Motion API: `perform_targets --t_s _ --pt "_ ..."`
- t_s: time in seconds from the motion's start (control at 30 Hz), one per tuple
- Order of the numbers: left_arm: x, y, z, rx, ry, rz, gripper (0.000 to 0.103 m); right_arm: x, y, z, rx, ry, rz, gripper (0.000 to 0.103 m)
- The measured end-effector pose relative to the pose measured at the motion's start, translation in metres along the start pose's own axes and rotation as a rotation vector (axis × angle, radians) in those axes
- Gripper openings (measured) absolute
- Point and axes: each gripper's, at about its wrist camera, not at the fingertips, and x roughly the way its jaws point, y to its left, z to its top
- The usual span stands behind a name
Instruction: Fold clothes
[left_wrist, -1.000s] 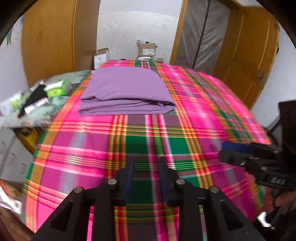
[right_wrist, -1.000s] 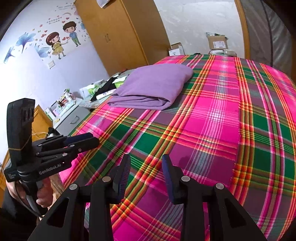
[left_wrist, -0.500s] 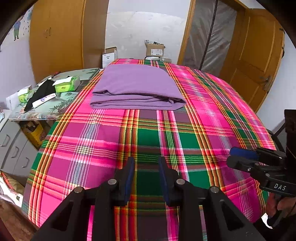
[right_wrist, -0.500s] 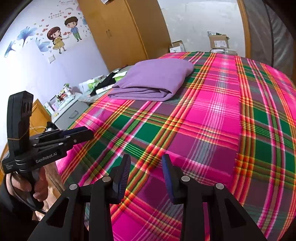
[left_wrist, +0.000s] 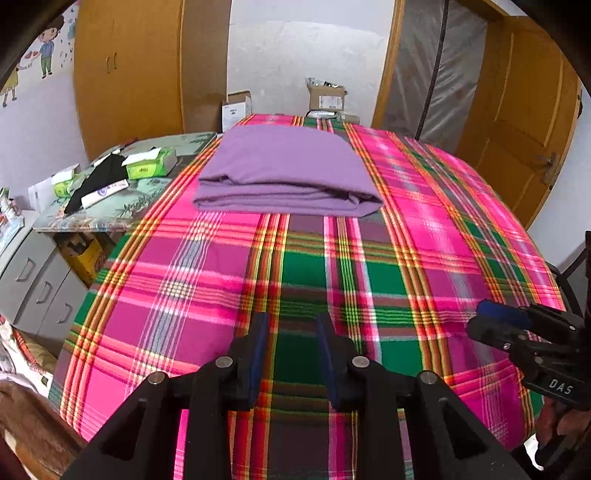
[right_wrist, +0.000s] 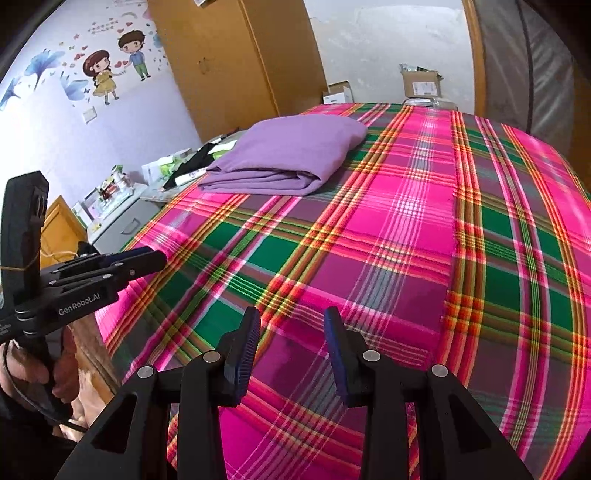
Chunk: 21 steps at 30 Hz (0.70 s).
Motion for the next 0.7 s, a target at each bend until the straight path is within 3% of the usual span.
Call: perform_targets --t_s 0.33,0.7 --pt "0.018 0.004 -0.008 -0.01 0.05 0.002 0.027 0.008 -0.001 -0.001 0.004 0.03 0.001 0.037" --pt "0.011 0.006 -0.007 -0.009 0.028 -0.007 0.027 0.009 0.003 0.002 -0.004 0.02 0.003 0.037"
